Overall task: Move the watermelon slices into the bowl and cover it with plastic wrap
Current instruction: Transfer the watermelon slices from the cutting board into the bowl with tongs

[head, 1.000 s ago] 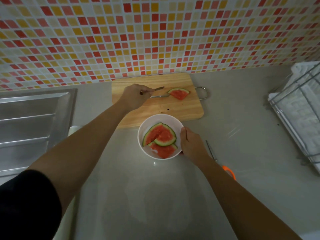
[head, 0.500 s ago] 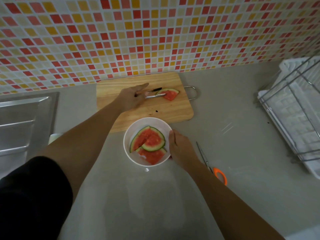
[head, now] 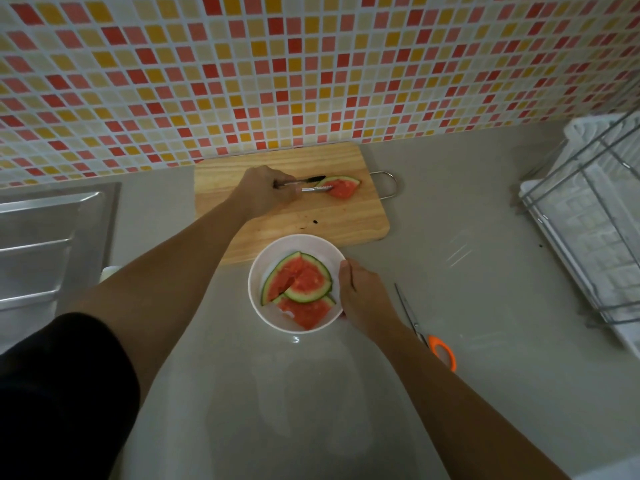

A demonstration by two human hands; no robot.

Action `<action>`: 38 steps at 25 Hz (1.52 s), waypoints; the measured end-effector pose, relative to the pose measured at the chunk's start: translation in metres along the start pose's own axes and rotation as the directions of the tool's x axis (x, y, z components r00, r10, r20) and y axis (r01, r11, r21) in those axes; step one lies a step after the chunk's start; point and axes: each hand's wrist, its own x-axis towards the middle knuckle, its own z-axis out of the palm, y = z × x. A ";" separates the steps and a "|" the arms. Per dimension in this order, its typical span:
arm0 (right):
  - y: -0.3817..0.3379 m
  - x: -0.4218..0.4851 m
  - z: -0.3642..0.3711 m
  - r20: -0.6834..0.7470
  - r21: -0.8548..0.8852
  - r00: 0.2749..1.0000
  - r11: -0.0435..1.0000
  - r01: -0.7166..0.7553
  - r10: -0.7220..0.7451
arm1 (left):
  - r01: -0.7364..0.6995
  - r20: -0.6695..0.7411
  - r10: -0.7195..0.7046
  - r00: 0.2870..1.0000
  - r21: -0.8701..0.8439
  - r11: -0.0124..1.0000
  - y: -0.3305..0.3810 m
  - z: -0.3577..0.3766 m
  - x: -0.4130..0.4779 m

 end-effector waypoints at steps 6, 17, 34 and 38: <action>0.002 0.001 0.000 -0.025 -0.026 0.999 0.999 0.023 -0.024 | 0.261 0.089 -0.255 0.963 -0.549 0.794 -0.006 -0.003 -0.022; 0.009 0.007 -0.004 0.081 0.102 0.995 0.993 -0.062 0.054 | -0.106 0.263 0.119 0.958 -0.064 0.992 0.000 -0.081 -0.137; 0.007 0.005 -0.002 -0.009 -0.065 1.000 0.998 0.011 -0.011 | 0.000 -0.065 0.010 0.998 0.149 0.989 0.005 -0.093 -0.163; 0.008 0.006 -0.001 -0.021 -0.081 1.000 0.997 0.012 -0.014 | 0.262 -0.230 -0.228 0.946 0.130 0.956 -0.005 -0.062 -0.125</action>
